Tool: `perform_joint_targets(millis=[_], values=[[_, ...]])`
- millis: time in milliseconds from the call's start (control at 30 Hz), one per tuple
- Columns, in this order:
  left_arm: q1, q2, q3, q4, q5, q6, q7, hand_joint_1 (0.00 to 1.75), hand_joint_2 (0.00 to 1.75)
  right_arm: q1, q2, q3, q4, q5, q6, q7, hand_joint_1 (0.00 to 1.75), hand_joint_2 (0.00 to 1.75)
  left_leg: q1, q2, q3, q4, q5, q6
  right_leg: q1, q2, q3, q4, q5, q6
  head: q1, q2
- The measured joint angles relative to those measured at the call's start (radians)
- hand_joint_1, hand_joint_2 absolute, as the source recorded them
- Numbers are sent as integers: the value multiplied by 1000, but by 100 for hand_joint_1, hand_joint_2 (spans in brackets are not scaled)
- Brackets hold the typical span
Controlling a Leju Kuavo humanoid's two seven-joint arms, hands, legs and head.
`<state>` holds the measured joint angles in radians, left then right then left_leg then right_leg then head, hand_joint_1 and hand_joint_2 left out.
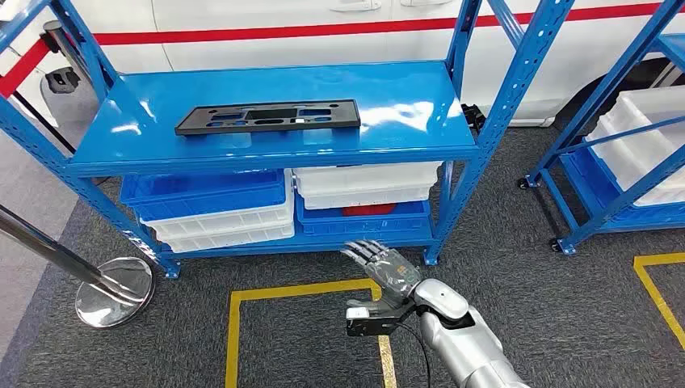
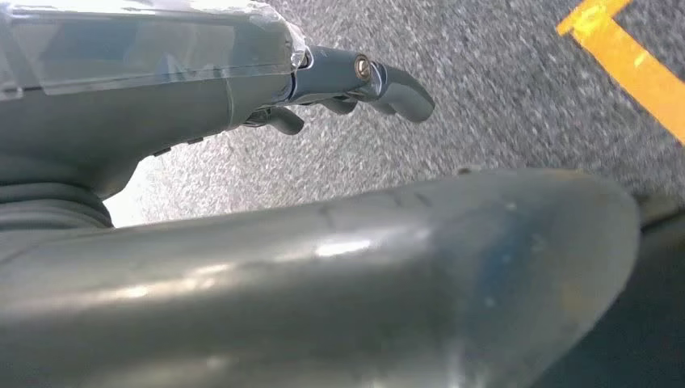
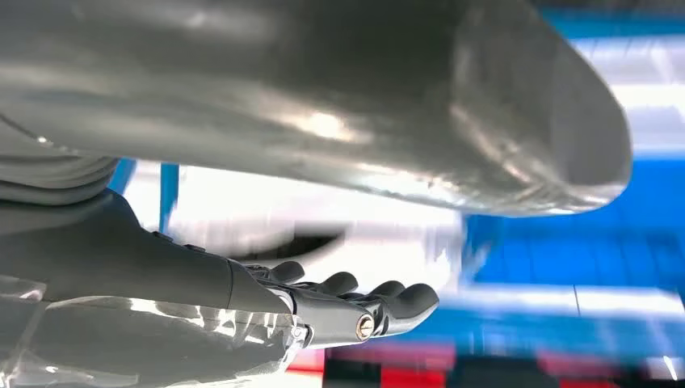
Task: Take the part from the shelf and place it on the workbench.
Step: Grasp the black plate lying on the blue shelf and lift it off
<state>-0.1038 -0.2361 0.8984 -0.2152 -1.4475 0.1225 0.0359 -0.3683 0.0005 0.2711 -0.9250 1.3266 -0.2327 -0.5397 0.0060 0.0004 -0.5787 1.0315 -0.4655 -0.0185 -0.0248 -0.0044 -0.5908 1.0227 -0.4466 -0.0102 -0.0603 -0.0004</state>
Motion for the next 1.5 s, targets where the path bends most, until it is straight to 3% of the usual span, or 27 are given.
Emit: perform_joint_targets(millis=[67,133,167,200,233,333,400,467,533,567,633,667,700,733,767,833,900,1033,1100,1167,1200,1233,1267,1333,1367,1400,1500], values=[[0,0,0,0,0,0,0,0,0,0,-12,21,-31,6,-11,8,0,0,1,0,-26,60,-36,-4,1,0,0,0,0,-5,0,0],[2,0,2,1,0,1,0,0,0,1,-40,66,-91,19,-31,26,0,0,4,-1,-85,193,-101,-12,3,-1,-1,0,0,-10,0,0],[3,0,4,1,1,2,0,0,0,3,-57,90,-121,26,-41,35,0,0,5,-1,-110,247,-118,-14,4,-1,-1,0,-1,-11,0,0],[5,0,5,2,1,2,0,0,0,5,-75,114,-152,32,-51,44,0,0,5,-1,-122,270,-117,-15,5,-1,0,0,-1,-11,0,0],[6,0,6,2,1,3,0,0,0,6,-93,137,-183,38,-61,54,0,0,5,-1,-114,252,-97,-14,5,-1,0,1,-1,-10,0,0],[7,0,7,2,1,5,0,0,0,6,-148,200,-278,49,-92,79,0,0,3,-3,-25,60,-4,-2,7,1,4,3,-4,-4,0,0],[7,0,8,2,1,5,0,0,0,5,-186,243,-342,52,-110,96,0,0,-1,-5,4,-6,11,10,10,0,2,3,-4,7,0,0],[8,1,10,2,1,5,0,0,0,6,-213,283,-402,53,-123,112,0,0,-2,-7,4,-12,13,21,11,1,0,1,-1,20,0,0],[10,1,12,2,0,5,0,0,0,7,-222,312,-456,53,-134,128,0,0,1,-4,8,-23,20,35,9,2,-7,19,-17,30,0,0],[9,1,13,2,0,5,1,0,0,7,-223,324,-482,52,-141,137,0,0,4,-2,9,-28,23,41,9,2,-23,54,-40,34,0,0],[7,1,14,2,-1,4,4,0,0,10,-221,353,-531,47,-151,152,0,0,2,1,9,-30,25,47,7,3,-81,180,-105,39,0,0],[7,2,15,2,-2,3,6,0,0,13,-220,369,-553,42,-155,158,0,0,1,2,9,-29,24,48,7,3,-109,241,-127,40,0,0],[7,2,16,2,-3,3,8,0,0,16,-219,385,-576,34,-157,162,0,0,1,2,8,-28,24,48,7,3,-125,274,-132,41,0,0],[7,2,17,2,-5,3,9,0,0,18,-219,402,-599,25,-159,166,0,0,1,2,9,-27,23,48,7,3,-122,267,-116,41,0,0],[7,3,19,2,-6,3,10,0,0,18,-219,417,-622,14,-162,170,0,0,0,2,9,-25,22,47,7,3,-101,223,-86,40,0,0],[7,3,20,2,-7,11,11,0,0,15,-219,440,-660,-6,-166,175,0,0,-2,2,10,-19,16,41,10,1,-36,87,-25,32,0,0],[8,3,21,2,-8,22,11,0,0,13,-219,452,-681,-16,-170,178,0,0,-5,2,8,-14,12,31,14,1,-2,12,-5,21,0,0],[7,4,22,3,-8,36,10,0,0,12,-237,472,-713,-23,-173,179,0,0,-4,3,2,2,-2,11,12,4,1,-1,-3,0,0,0],[8,4,22,3,-8,37,10,0,0,9,-256,481,-725,-25,-174,180,0,0,-1,2,-35,88,-55,0,9,2,4,-6,0,-9,0,0],[9,4,23,3,-8,37,10,0,0,9,-275,490,-730,-26,-174,180,0,0,2,2,-97,223,-115,-7,10,1,3,-5,-1,-13,0,0],[10,4,23,3,-8,37,10,0,0,9,-284,494,-732,-27,-174,180,0,0,3,2,-118,266,-126,-9,10,1,3,-4,-1,-13,0,0],[10,5,23,3,-8,37,10,0,0,9,-292,497,-734,-27,-174,180,0,0,5,2,-120,270,-116,-10,10,1,3,-4,-2,-12,0,0],[10,5,23,3,-8,38,10,0,0,9,-299,499,-736,-28,-174,180,0,0,6,2,-103,234,-88,-9,10,2,4,-3,-3,-11,0,0],[10,5,23,3,-8,43,8,0,0,10,-314,502,-741,-30,-180,179,0,0,6,2,-35,94,-23,-2,10,3,9,-1,-8,-4,0,0],[9,5,23,3,-8,48,6,0,0,10,-321,503,-743,-31,-186,179,0,0,4,1,-7,36,-6,4,11,4,11,-1,-11,1,0,0],[9,5,23,3,-8,53,4,0,0,11,-325,504,-744,-32,-192,178,0,0,2,1,9,0,-1,11,12,4,12,-2,-13,7,0,0],[9,6,23,3,-9,59,1,0,0,15,-329,504,-745,-34,-208,175,0,0,-1,-1,20,-24,-3,34,11,4,15,6,-6,28,0,0]])
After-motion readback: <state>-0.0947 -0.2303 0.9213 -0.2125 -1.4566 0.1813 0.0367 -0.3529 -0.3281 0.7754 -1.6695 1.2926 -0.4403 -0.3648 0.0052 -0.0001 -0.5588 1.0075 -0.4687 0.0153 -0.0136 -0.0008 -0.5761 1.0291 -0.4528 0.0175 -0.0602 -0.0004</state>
